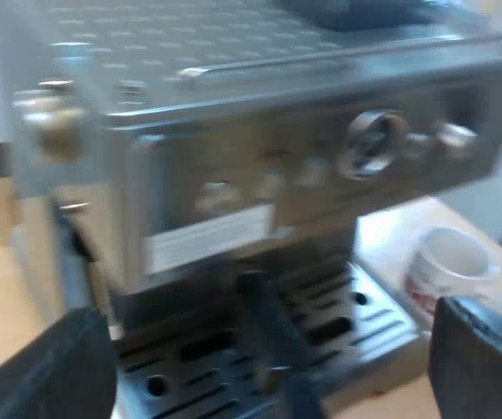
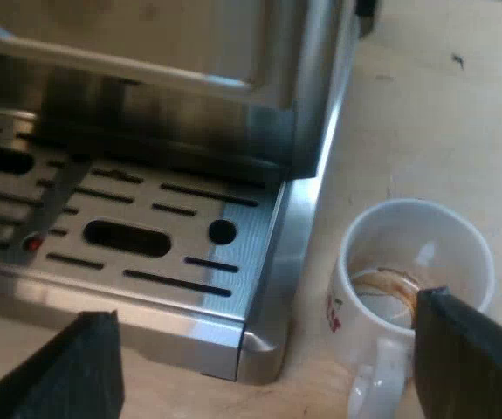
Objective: Remove mug from coffee machine
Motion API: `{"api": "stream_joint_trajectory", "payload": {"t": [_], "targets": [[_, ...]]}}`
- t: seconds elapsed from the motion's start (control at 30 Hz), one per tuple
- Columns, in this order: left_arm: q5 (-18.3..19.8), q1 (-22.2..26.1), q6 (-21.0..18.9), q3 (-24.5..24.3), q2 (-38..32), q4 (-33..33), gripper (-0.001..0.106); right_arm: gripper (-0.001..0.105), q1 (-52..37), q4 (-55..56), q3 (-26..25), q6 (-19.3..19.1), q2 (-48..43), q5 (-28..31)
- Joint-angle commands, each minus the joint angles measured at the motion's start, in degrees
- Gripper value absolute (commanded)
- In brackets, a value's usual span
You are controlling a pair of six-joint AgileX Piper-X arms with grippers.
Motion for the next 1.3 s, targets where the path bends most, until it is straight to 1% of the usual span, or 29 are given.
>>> {"api": "stream_joint_trajectory", "payload": {"t": [0.03, 0.2, 0.27, 0.33, 0.37, 0.4, 0.43, 0.5, 0.57, 0.67, 0.7, 0.77, 0.8, 0.83, 1.03, 1.13, 1.17, 1.27, 1.3], "targets": [[0.6, 1.5, -0.6, -0.4, -0.1, -0.5, 0.087, 0.070, -5.2, -0.9, -0.7, 1.5, -0.2, -3.0], [0.6, 1.9, -0.4, -0.4, -0.1, 2.8, 0.087, 0.070, -12.2, -0.3, -0.7, 1.5, -1.0, -3.2], [-0.8, 1.9, -0.1, -0.4, -0.1, 4.2, 0.087, 0.070, -14.1, 0.1, -0.7, 1.5, -1.6, -3.2], [-6.1, 1.9, 0.1, -0.4, -0.1, 6.6, 0.087, 0.070, -16.8, 1.5, -0.7, 1.5, -2.6, -3.2], [-7.0, 1.9, 0.7, -0.4, -0.2, 7.1, 0.087, 0.070, -17.5, 1.8, -0.7, 1.4, -2.8, -3.2], [-9.9, 1.9, 1.9, -0.4, -0.2, 8.0, 0.087, 0.070, -18.6, 2.6, -0.7, 1.2, -3.3, -3.0], [-11.8, 1.9, 2.9, -0.4, -0.2, 8.4, 0.087, 0.070, -20.1, 3.4, -0.7, 1.2, -3.8, -3.0], [-13.2, 1.9, 4.4, -0.4, -0.4, 9.1, 0.087, 0.070, -22.0, 4.5, -0.7, 1.0, -4.7, -3.0], [-13.8, 1.9, 5.2, -0.4, -0.8, 9.7, 0.087, 0.070, -24.0, 5.5, -0.7, -1.2, -5.9, -3.0], [-14.2, 1.9, 5.5, -0.4, -1.4, 10.1, 0.087, 0.070, -25.1, 5.9, -0.7, -2.2, -6.5, -3.0], [-14.6, 1.9, 5.5, -0.4, -2.0, 10.2, 0.087, 0.070, -27.8, 7.3, -0.7, -5.1, -9.0, -3.0], [-16.6, 1.9, 5.9, -0.4, -4.0, 10.1, 0.087, 0.070, -29.0, 7.8, -0.7, -5.3, -10.7, -3.0], [-16.9, 1.9, 5.8, -0.4, -4.9, 10.1, 0.087, 0.070, -29.6, 8.2, -0.7, -5.3, -12.0, -3.0], [-16.9, 1.9, 5.8, -0.4, -4.9, 10.1, 0.087, 0.070, -29.7, 8.4, -0.7, -5.3, -12.4, -3.0], [-16.9, 1.9, 5.8, -0.4, -11.6, 11.6, 0.087, 0.070, -29.8, 10.7, 0.3, -5.3, -19.8, -3.0], [-16.9, 1.9, 5.8, -0.4, -15.1, 14.2, 0.087, 0.070, -29.8, 13.5, 0.7, -5.3, -22.7, -3.0], [-16.9, 1.9, 5.8, -0.4, -16.9, 16.0, 0.087, 0.070, -29.8, 15.0, 0.9, -5.3, -24.2, -3.0], [-16.9, 1.9, 5.8, -0.5, -18.4, 17.4, 0.087, 0.070, -29.8, 17.9, 1.6, -5.3, -27.8, -3.0], [-16.9, 1.9, 5.8, -0.5, -21.8, 21.2, 0.087, 0.070, -29.8, 18.9, 1.9, -5.3, -29.3, -3.0]]}}
